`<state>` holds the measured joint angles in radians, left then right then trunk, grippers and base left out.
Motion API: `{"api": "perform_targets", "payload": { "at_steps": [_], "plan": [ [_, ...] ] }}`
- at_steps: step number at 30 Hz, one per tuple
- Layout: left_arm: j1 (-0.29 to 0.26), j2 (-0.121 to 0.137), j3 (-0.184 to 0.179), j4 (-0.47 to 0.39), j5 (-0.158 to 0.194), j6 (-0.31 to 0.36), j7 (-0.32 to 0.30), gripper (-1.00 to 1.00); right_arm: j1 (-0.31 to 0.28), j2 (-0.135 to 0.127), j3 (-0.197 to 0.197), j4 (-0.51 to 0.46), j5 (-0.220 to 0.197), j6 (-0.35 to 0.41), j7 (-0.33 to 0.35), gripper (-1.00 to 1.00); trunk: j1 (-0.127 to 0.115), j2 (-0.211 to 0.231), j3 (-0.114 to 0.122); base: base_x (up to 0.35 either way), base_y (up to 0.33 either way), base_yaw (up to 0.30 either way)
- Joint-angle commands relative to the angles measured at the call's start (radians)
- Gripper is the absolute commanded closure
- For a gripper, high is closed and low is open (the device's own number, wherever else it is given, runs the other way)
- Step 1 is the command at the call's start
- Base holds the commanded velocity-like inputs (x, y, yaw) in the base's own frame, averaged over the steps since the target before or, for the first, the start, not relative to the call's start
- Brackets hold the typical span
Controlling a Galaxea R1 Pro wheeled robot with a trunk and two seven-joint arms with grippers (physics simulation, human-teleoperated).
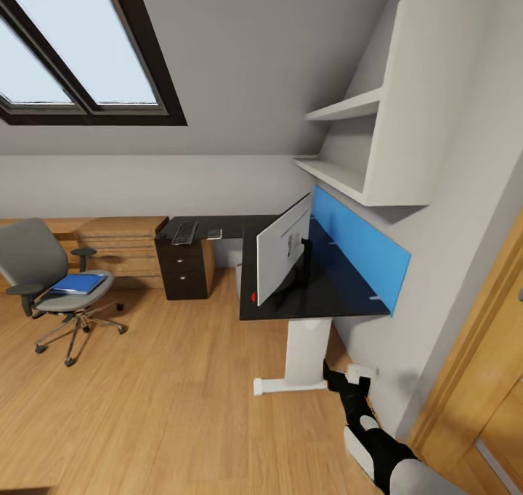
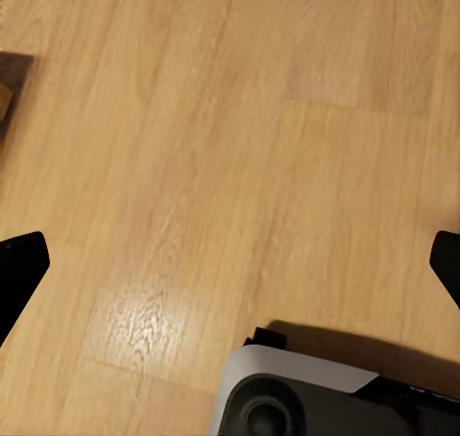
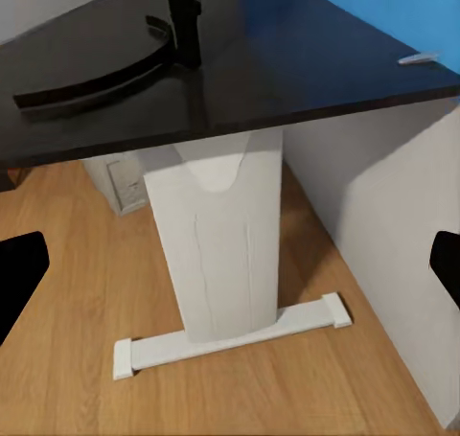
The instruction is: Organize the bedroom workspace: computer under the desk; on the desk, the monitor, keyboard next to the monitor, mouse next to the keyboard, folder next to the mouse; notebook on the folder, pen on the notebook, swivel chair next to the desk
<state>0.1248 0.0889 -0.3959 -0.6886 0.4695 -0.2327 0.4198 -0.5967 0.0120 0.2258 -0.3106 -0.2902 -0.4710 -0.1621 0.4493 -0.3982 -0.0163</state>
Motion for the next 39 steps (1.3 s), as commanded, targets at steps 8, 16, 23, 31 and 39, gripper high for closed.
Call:
{"api": "perform_targets", "payload": {
  "at_steps": [8, 16, 23, 31, 39],
  "plan": [
    [-0.001, 0.003, -0.008, 0.001, 0.011, -0.005, 0.007, -1.0, -0.192, -0.015, 0.008, -0.026, -0.007, 0.308, -0.012, -1.0, 0.001, -0.002, -0.002, 0.231, -0.001, 0.0],
    [-0.001, 0.005, -0.006, 0.014, 0.013, -0.003, 0.006, -1.0, -0.247, -0.011, 0.009, 0.02, -0.009, 0.371, -0.015, -1.0, 0.001, -0.002, -0.002, 0.309, 0.0, 0.0],
    [-0.001, 0.005, -0.001, 0.039, 0.012, -0.021, 0.006, -1.0, -0.253, -0.014, 0.008, 0.084, -0.01, 0.305, -0.024, -1.0, 0.001, -0.002, -0.002, 0.32, 0.0, 0.0],
    [-0.001, 0.006, 0.029, 0.038, 0.012, -0.023, 0.006, -1.0, -0.253, -0.019, 0.013, 0.091, -0.008, 0.297, -0.025, -1.0, 0.001, -0.002, -0.002, 0.321, 0.0, 0.0],
    [-0.001, 0.005, 0.049, 0.038, 0.012, -0.023, 0.006, -1.0, -0.253, -0.02, 0.015, 0.091, -0.005, 0.282, -0.022, -1.0, 0.001, -0.002, -0.002, 0.322, -0.011, 0.0]
  ]
}}
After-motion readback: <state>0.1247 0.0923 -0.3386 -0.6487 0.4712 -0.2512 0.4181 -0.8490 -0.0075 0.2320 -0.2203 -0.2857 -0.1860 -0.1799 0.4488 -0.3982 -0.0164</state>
